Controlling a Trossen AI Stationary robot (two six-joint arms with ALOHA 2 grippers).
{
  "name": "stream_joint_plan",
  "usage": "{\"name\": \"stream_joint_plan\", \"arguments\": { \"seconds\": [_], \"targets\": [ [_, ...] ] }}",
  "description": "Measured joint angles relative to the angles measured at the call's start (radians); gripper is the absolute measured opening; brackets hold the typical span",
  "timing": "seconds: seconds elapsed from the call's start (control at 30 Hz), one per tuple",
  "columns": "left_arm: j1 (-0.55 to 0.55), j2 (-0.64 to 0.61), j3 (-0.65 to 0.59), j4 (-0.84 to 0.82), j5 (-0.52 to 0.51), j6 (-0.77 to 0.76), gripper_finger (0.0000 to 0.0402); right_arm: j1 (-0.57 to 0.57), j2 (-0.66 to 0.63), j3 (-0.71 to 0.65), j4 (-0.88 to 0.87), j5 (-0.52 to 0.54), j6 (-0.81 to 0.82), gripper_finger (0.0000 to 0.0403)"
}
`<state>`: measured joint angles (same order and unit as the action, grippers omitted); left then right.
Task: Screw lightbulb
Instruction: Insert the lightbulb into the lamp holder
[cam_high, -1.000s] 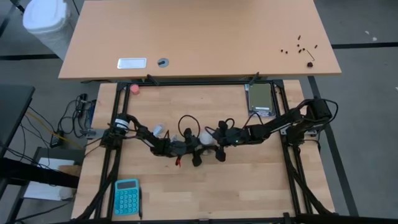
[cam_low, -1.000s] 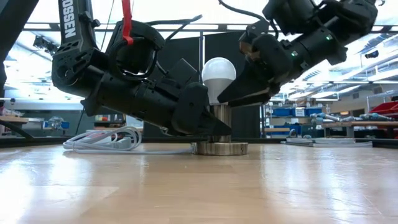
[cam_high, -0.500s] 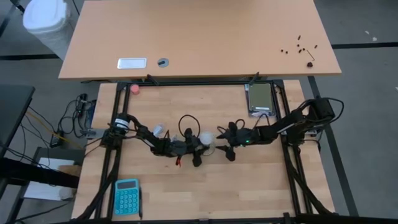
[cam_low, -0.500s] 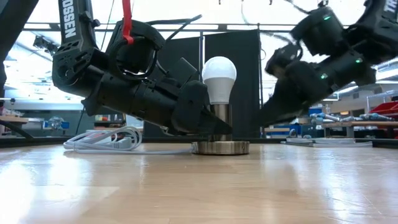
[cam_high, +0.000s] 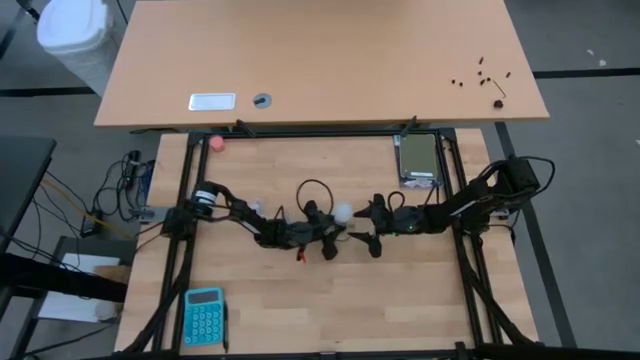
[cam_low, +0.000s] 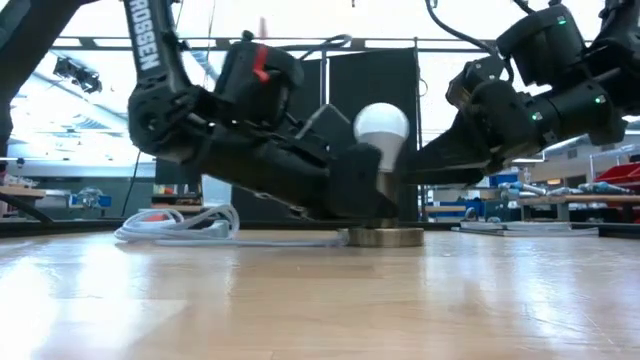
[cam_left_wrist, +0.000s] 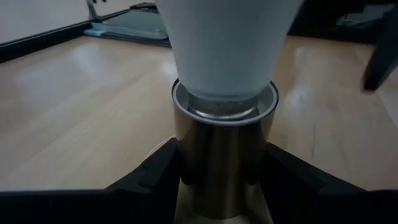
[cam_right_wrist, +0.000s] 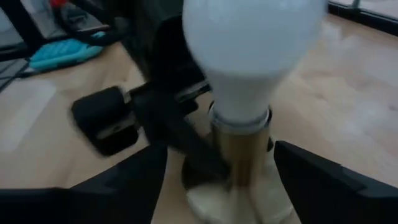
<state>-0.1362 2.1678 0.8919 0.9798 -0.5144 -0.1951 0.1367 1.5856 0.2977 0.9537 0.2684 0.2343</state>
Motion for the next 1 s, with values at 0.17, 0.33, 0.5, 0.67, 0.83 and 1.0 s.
{"name": "stream_joint_plan", "arguments": {
  "seconds": [0.17, 0.33, 0.5, 0.67, 0.83, 1.0],
  "targets": [
    [0.001, 0.041, 0.068, -0.025, -0.039, -0.022, 0.0189, -0.015, -0.001, -0.004, -0.004, -0.001, -0.044, 0.0338],
    [0.001, 0.047, 0.090, -0.033, -0.063, -0.028, 0.0189, -0.021, -0.002, -0.022, 0.003, 0.012, -0.083, 0.0348],
    [0.003, 0.047, 0.091, -0.034, -0.064, -0.054, 0.0189, -0.021, -0.003, -0.020, 0.010, 0.014, -0.134, 0.0346],
    [0.003, 0.047, 0.091, -0.045, -0.061, -0.032, 0.0189, -0.023, -0.004, -0.019, -0.024, 0.016, -0.144, 0.0346],
    [0.003, 0.043, 0.092, -0.077, -0.059, -0.084, 0.0189, -0.023, -0.049, -0.019, -0.162, 0.032, -0.055, 0.0346],
    [-0.002, 0.043, 0.093, -0.082, -0.056, -0.106, 0.0203, -0.046, -0.155, -0.019, -0.177, 0.030, -0.054, 0.0346]
  ]
}}
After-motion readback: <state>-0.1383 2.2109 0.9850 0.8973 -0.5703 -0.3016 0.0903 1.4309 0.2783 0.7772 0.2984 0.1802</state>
